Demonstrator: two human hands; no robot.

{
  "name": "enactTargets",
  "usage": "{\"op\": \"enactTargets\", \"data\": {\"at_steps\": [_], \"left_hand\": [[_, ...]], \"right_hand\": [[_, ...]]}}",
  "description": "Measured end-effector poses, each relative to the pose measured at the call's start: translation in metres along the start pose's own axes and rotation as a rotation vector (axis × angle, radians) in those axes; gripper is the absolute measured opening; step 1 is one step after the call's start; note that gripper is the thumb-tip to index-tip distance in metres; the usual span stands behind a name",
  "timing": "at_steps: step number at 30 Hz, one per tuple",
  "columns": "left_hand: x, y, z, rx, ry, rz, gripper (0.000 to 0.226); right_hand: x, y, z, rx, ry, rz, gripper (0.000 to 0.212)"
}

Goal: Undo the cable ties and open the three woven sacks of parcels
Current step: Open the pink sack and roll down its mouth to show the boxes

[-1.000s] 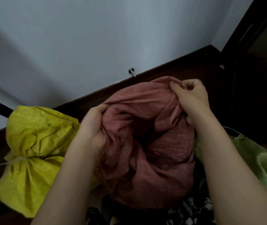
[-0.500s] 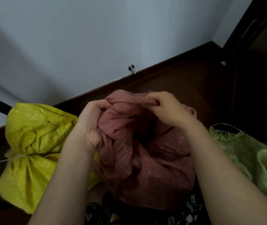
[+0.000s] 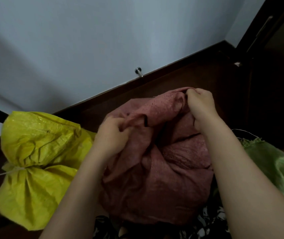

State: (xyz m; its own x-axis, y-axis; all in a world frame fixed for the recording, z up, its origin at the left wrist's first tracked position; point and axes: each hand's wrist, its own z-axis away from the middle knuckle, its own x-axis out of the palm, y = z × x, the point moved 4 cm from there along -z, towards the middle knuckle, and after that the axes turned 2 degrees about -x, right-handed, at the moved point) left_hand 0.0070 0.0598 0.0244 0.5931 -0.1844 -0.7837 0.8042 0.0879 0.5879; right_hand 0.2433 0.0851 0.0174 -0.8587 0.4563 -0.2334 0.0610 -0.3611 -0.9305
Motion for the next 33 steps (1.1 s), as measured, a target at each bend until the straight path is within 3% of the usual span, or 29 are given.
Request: {"op": "enactTargets", "data": {"at_steps": [4, 7, 9, 11, 13, 15, 17, 18, 20, 21, 22, 24, 27, 29, 31, 33], "left_hand": [[-0.003, 0.006, 0.001, -0.421, -0.11, 0.936, 0.025], [-0.008, 0.013, 0.001, -0.544, -0.116, 1.287, 0.025], [-0.011, 0.013, 0.0, -0.582, -0.137, 1.403, 0.027], [-0.014, 0.015, 0.0, -0.551, -0.193, 1.412, 0.03], [-0.014, 0.022, 0.004, -0.503, -0.293, 1.39, 0.034], [-0.015, 0.03, 0.009, -0.44, -0.387, 1.394, 0.034], [-0.017, 0.034, 0.013, -0.339, -0.426, 1.359, 0.032], [-0.018, 0.032, 0.013, -0.277, -0.416, 1.234, 0.038], [-0.018, 0.023, 0.011, -0.181, -0.299, 0.678, 0.055], [-0.018, 0.019, 0.01, -0.154, -0.208, 0.39, 0.052], [-0.017, 0.016, 0.009, -0.14, -0.143, 0.212, 0.043], [-0.015, 0.014, 0.011, -0.178, -0.113, 0.108, 0.025], [-0.019, 0.001, 0.008, -0.244, -0.077, 0.066, 0.018], [-0.021, -0.005, 0.009, -0.291, -0.123, 0.17, 0.01], [-0.019, -0.001, 0.013, -0.393, -0.218, 0.528, 0.012], [-0.019, 0.008, 0.014, -0.462, -0.253, 0.883, 0.016]], "right_hand": [[-0.009, -0.005, -0.003, 0.0, 0.052, 0.001, 0.019], [-0.006, -0.023, 0.01, -0.238, 0.04, 0.44, 0.038], [0.001, -0.039, 0.026, -0.469, -0.042, 0.532, 0.051], [0.015, -0.049, 0.041, -0.613, -0.275, 0.461, 0.064], [0.036, -0.045, 0.056, -0.637, -0.575, 0.432, 0.079], [0.052, -0.037, 0.062, -0.703, -0.669, 0.491, 0.066], [0.056, -0.037, 0.057, -0.79, -0.538, 0.475, 0.031], [0.055, -0.038, 0.054, -0.793, -0.467, 0.468, 0.024], [0.052, -0.036, 0.049, -0.75, -0.374, 0.487, 0.04], [0.051, -0.036, 0.047, -0.726, -0.338, 0.496, 0.046], [0.05, -0.036, 0.046, -0.696, -0.302, 0.498, 0.049], [0.043, -0.035, 0.04, -0.599, -0.207, 0.505, 0.048], [0.023, -0.034, 0.025, -0.428, -0.036, 0.477, 0.046], [0.014, -0.028, 0.019, -0.296, 0.028, 0.324, 0.047], [0.012, -0.021, 0.015, -0.189, 0.049, 0.151, 0.045], [0.012, -0.02, 0.014, -0.17, 0.032, 0.14, 0.041]]}}
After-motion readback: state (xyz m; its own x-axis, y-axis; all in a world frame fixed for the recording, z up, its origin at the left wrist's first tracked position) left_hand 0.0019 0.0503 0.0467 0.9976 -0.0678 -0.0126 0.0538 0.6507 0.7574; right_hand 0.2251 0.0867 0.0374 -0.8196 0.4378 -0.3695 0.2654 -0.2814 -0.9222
